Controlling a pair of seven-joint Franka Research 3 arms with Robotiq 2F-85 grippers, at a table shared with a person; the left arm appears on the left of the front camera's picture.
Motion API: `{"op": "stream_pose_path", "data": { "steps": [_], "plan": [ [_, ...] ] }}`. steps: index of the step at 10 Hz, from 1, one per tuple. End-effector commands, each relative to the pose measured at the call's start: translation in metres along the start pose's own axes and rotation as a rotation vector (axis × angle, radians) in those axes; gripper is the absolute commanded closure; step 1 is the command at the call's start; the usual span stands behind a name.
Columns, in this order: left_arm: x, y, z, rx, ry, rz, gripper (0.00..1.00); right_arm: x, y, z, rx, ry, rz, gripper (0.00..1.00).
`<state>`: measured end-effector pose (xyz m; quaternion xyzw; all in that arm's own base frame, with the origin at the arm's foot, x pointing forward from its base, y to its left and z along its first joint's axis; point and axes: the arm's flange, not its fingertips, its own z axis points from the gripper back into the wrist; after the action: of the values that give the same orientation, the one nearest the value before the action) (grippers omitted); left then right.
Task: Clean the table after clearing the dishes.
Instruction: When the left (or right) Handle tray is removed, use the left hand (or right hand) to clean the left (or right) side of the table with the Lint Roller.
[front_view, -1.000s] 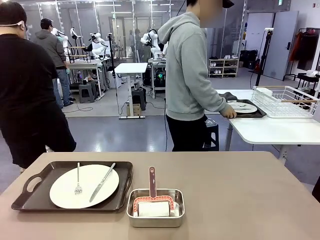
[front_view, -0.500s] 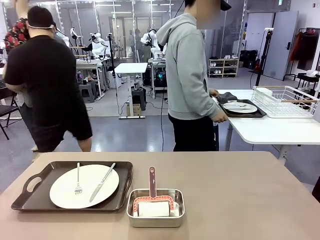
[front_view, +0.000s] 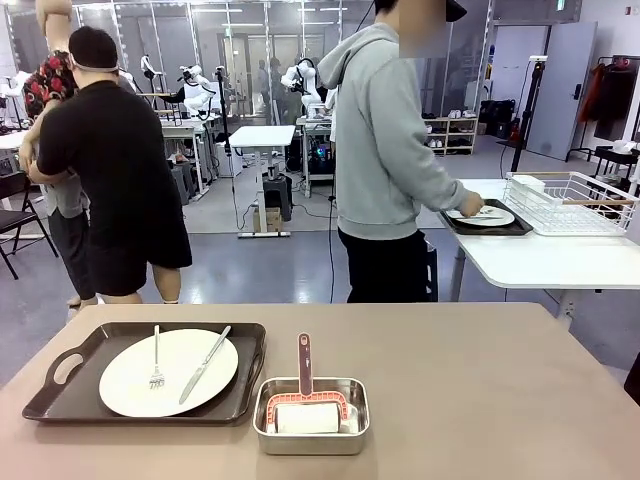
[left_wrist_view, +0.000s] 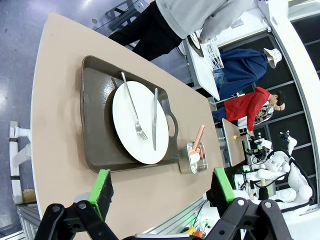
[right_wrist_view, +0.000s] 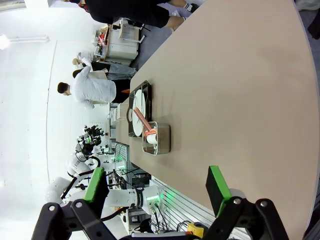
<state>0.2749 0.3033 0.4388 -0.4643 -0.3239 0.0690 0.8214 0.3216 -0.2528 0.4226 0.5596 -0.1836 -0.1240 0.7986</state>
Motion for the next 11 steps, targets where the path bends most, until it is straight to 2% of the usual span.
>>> {"op": "stream_pose_path", "data": {
  "steps": [1,6,7,8,11],
  "plan": [
    [0.000,-0.001,0.002,-0.003,0.001,-0.001,0.00,-0.002,0.002,0.002,0.006,0.000,0.005,0.00],
    [0.000,-0.001,0.002,-0.003,0.001,-0.001,0.00,0.000,0.000,0.000,0.000,0.000,0.000,0.00],
    [0.000,-0.001,0.002,-0.003,0.001,-0.001,0.00,0.007,0.040,-0.020,-0.037,0.087,0.166,0.00],
    [0.000,-0.001,0.002,-0.003,0.001,-0.001,0.00,0.014,0.078,-0.061,-0.074,0.181,0.286,0.00],
    [0.000,-0.001,0.002,-0.003,0.001,-0.001,0.00,0.017,0.161,-0.211,-0.261,0.544,0.566,0.00]
  ]
}}
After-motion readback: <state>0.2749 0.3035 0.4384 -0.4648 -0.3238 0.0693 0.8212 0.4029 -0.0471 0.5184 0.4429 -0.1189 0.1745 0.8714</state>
